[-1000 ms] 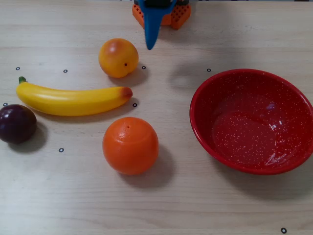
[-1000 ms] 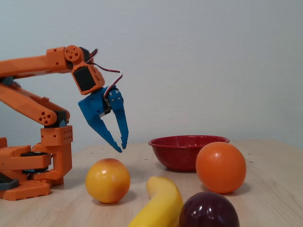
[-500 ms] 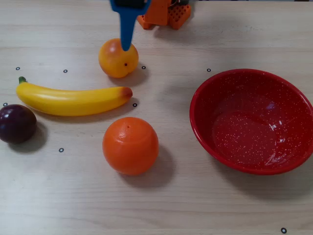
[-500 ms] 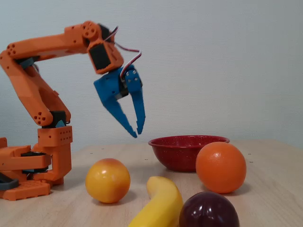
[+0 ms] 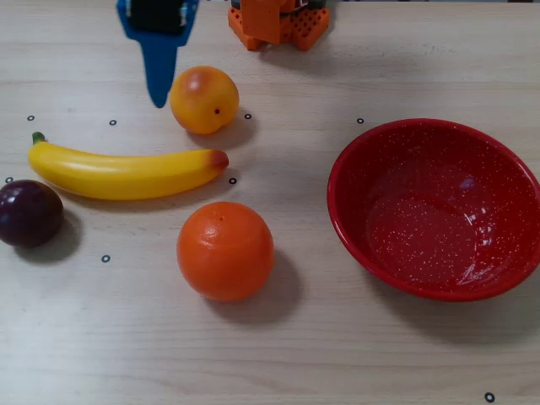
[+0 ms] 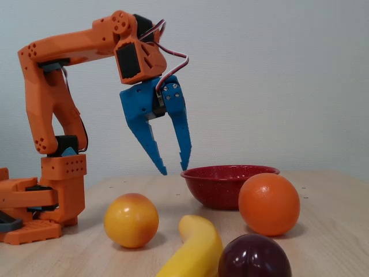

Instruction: Put banana in the red bowl.

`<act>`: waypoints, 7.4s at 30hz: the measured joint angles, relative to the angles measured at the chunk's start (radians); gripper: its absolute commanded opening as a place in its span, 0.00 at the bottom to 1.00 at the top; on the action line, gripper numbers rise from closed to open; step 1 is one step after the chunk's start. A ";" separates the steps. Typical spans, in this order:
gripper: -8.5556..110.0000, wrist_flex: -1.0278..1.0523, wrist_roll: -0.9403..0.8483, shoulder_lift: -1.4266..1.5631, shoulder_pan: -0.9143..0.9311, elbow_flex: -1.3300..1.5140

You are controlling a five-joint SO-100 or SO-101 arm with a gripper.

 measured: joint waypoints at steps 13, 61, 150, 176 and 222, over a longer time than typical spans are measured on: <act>0.29 0.150 -0.281 -0.330 0.163 -0.305; 0.41 0.321 -0.618 -0.976 0.132 -0.818; 0.07 0.302 -0.408 -1.062 0.100 -0.942; 0.07 0.380 -0.382 -0.706 0.069 -0.942; 0.07 0.387 -0.241 -0.098 -0.721 -0.686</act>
